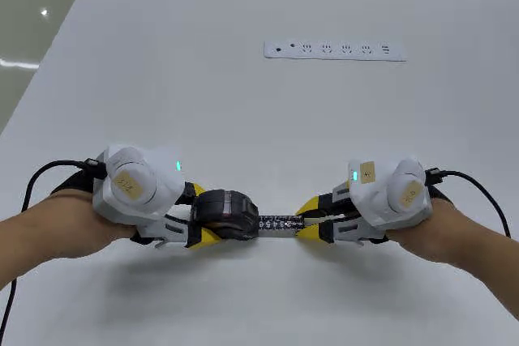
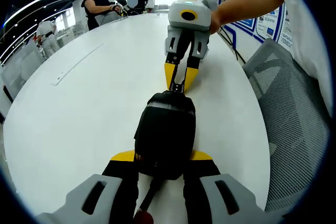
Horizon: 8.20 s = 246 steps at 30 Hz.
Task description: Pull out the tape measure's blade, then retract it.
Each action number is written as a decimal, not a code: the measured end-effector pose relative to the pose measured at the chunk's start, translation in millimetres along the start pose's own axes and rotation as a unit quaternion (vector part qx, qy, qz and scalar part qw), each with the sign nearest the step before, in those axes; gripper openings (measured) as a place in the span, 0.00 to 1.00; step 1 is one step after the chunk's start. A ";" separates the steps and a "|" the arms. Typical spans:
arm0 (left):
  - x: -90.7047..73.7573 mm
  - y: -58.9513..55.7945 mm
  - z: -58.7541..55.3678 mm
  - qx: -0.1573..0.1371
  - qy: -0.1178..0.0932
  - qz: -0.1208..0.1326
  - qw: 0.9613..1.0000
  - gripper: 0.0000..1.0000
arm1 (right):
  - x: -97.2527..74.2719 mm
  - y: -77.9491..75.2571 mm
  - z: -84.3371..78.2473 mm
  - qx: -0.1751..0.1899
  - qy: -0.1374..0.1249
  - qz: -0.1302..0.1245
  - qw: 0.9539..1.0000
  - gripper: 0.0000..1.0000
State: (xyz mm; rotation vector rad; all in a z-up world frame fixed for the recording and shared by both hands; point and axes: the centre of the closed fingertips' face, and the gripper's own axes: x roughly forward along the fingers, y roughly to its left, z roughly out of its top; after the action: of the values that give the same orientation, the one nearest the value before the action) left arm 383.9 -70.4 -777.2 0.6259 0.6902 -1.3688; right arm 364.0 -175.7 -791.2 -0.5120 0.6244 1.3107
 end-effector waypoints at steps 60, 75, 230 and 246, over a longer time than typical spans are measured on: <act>0.3 -0.3 -0.4 0.006 0.007 0.000 1.000 0.27 | -75.0 -3.4 -67.2 0.025 0.057 -0.038 0.997 0.09; 0.2 -0.7 -0.1 0.005 0.007 0.002 1.000 0.27 | -99.8 -9.5 -91.0 0.028 0.081 -0.047 0.995 0.09; -96.4 -92.4 -62.0 -0.288 -0.141 0.205 0.925 0.94 | -148.1 93.9 -67.1 0.264 -0.053 -0.260 0.928 0.99; -96.8 -92.2 -57.7 -0.292 -0.152 0.207 0.921 0.99 | -145.9 98.3 -69.2 0.263 -0.044 -0.257 0.929 0.99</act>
State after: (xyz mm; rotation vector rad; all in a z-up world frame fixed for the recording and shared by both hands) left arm 280.9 26.5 -742.3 0.0625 0.6269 -0.7787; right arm 238.2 -308.1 -742.6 -0.1516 0.6783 0.6258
